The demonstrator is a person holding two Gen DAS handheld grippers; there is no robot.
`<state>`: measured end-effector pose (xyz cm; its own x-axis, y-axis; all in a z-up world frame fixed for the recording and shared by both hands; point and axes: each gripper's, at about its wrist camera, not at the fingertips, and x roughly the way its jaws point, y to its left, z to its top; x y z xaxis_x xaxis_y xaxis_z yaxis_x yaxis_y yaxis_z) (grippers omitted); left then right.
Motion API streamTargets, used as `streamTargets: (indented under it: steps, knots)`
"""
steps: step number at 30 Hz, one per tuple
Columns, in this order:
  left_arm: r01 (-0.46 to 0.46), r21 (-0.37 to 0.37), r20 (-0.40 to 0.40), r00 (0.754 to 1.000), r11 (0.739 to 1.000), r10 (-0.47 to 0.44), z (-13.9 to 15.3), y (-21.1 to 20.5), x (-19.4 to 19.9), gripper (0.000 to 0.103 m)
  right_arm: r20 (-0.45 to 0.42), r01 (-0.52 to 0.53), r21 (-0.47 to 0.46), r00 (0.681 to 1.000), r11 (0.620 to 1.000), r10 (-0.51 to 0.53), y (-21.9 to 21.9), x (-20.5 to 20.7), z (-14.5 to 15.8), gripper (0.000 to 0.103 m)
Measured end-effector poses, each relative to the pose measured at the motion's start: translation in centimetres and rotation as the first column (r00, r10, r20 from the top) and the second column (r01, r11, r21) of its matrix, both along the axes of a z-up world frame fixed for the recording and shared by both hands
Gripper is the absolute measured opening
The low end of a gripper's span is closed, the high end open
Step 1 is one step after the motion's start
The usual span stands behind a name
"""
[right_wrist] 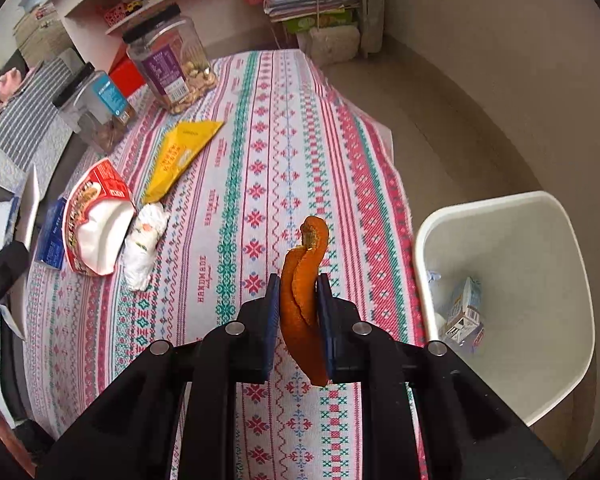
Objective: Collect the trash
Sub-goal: 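Drop the orange peel and blue biscuit box into the white bin with both grippers, then move both grippers back over the table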
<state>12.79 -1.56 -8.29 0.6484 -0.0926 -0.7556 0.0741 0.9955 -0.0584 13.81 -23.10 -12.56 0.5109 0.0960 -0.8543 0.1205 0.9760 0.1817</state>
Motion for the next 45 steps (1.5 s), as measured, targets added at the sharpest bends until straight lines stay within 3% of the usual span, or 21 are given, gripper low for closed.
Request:
streamTargets:
  steps: [5, 19, 20, 22, 23, 27, 32, 36, 38, 45]
  knots:
    - [0.021, 0.004, 0.004, 1.000, 1.000, -0.021, 0.2, -1.5, -0.1, 0.055, 0.071, 0.037, -0.003, 0.997, 0.999, -0.036, -2.6, -0.7, 2.4, 0.017]
    - [0.164, -0.010, 0.014, 0.986, 0.986, -0.164, 0.7, -9.6, -1.4, 0.055, 0.227, 0.243, -0.189, 0.954, 0.952, -0.199, -11.9, -5.9, 7.6, 0.018]
    - [0.178, -0.012, 0.014, 0.984, 0.984, -0.178, 0.8, -10.4, -1.6, 0.055, 0.230, 0.260, -0.197, 0.949, 0.945, -0.213, -12.6, -6.3, 7.8, 0.020]
    - [0.213, -0.019, 0.014, 0.977, 0.977, -0.212, 0.9, -12.2, -1.9, 0.055, 0.234, 0.293, -0.222, 0.942, 0.930, -0.240, -13.9, -7.0, 8.1, 0.043]
    - [0.232, -0.022, 0.015, 0.973, 0.973, -0.231, 0.9, -13.2, -2.1, 0.055, 0.249, 0.322, -0.230, 0.932, 0.918, -0.264, -14.5, -7.5, 8.2, 0.061]
    - [0.310, -0.019, 0.017, 0.951, 0.950, -0.310, 0.9, -17.2, -3.3, 0.055, 0.291, 0.403, -0.229, 0.897, 0.886, -0.333, -17.1, -9.2, 9.1, 0.079]
    - [0.390, -0.003, 0.020, 0.921, 0.921, -0.390, 0.6, -21.6, -4.7, 0.056, 0.309, 0.477, -0.193, 0.859, 0.857, -0.408, -20.2, -10.7, 9.5, 0.087]
    - [0.450, -0.042, -0.002, 0.893, 0.892, -0.451, 0.4, -24.2, -5.0, 0.059, 0.312, 0.517, -0.164, 0.835, 0.840, -0.453, -21.9, -11.8, 9.7, 0.088]
    - [0.472, -0.044, -0.009, 0.881, 0.880, -0.473, 0.4, -25.2, -5.2, 0.067, 0.315, 0.529, -0.156, 0.827, 0.834, -0.466, -22.3, -12.1, 9.9, 0.088]
    - [0.449, -0.016, 0.009, 0.894, 0.893, -0.449, 1.3, -24.5, -5.0, 0.068, 0.315, 0.517, -0.165, 0.835, 0.840, -0.451, -21.5, -11.9, 9.9, 0.091]
